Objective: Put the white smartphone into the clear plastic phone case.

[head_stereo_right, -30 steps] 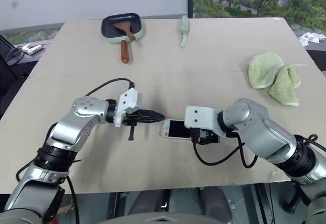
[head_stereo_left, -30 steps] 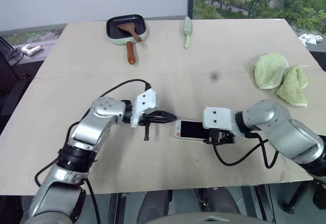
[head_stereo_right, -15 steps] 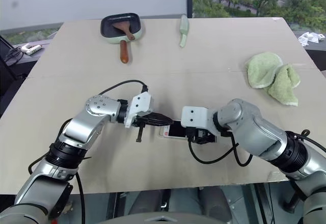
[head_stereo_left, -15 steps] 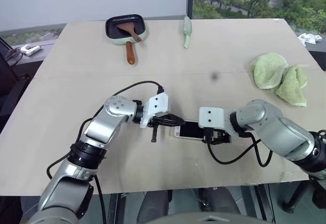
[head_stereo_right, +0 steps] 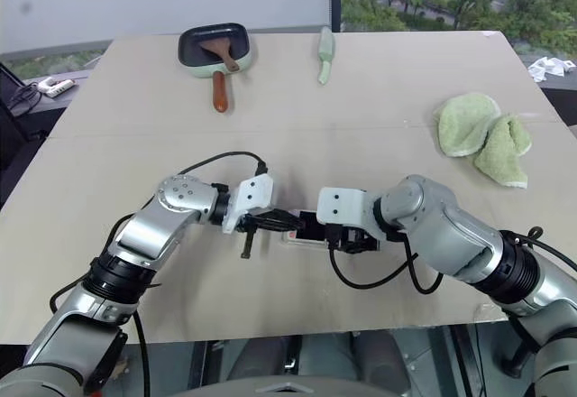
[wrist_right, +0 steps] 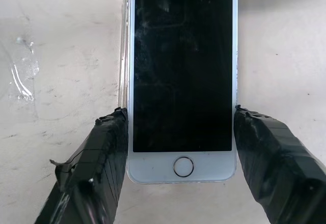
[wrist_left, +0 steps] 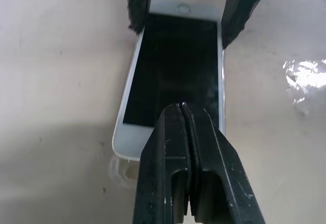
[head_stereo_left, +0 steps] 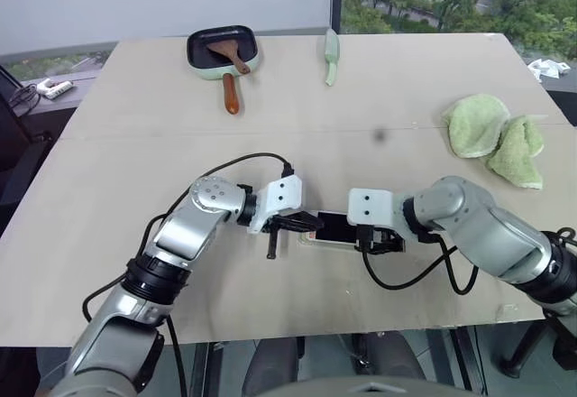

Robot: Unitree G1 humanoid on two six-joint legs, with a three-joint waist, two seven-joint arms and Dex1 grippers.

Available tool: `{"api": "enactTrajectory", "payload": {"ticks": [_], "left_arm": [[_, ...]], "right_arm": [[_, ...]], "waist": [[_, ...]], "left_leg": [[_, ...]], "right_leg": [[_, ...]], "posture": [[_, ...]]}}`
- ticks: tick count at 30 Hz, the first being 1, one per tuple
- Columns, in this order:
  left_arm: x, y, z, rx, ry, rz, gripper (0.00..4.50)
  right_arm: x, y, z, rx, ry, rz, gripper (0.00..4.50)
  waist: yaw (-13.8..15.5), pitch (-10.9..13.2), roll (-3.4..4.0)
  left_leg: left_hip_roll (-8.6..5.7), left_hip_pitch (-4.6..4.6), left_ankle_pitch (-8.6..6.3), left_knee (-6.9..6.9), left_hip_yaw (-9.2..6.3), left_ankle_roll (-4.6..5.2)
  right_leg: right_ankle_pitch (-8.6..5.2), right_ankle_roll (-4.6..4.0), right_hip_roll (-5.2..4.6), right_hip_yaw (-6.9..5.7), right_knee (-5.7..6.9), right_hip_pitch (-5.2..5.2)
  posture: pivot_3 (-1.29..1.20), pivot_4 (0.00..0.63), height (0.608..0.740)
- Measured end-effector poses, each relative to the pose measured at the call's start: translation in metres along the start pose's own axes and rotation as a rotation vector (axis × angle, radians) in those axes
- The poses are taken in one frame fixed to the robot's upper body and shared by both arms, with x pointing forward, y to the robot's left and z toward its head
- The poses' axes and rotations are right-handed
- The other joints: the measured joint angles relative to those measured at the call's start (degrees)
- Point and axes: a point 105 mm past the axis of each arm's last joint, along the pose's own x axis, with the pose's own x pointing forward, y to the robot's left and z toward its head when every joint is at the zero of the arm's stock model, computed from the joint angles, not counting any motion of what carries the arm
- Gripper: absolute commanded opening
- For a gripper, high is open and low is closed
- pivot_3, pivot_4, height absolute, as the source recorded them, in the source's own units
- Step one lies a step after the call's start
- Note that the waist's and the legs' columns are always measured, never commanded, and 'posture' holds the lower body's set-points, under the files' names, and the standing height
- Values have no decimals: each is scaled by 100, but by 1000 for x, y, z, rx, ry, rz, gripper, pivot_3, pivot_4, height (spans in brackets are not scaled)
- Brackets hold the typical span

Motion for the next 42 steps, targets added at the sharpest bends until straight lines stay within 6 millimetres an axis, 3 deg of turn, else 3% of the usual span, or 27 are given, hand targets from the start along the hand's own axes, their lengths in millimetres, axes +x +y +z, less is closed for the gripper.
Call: {"api": "enactTrajectory", "payload": {"ticks": [41, 42], "left_arm": [[10, -5, -3, 64, 1, 10, 35], [10, -5, -3, 65, 0, 10, 4]], "right_arm": [[-4, 4, -5, 20, 36, 4, 2706], [-4, 4, -5, 20, 36, 2, 3206]], "waist": [[10, -7, 0], [10, -7, 0]], "left_leg": [[-1, 0, 0, 10, -7, 0], [-1, 0, 0, 11, -7, 0]], "right_leg": [[0, 0, -3, -7, 3, 7], [0, 0, -3, -7, 3, 7]], "posture": [[0, 150, 740], [0, 150, 740]]}}
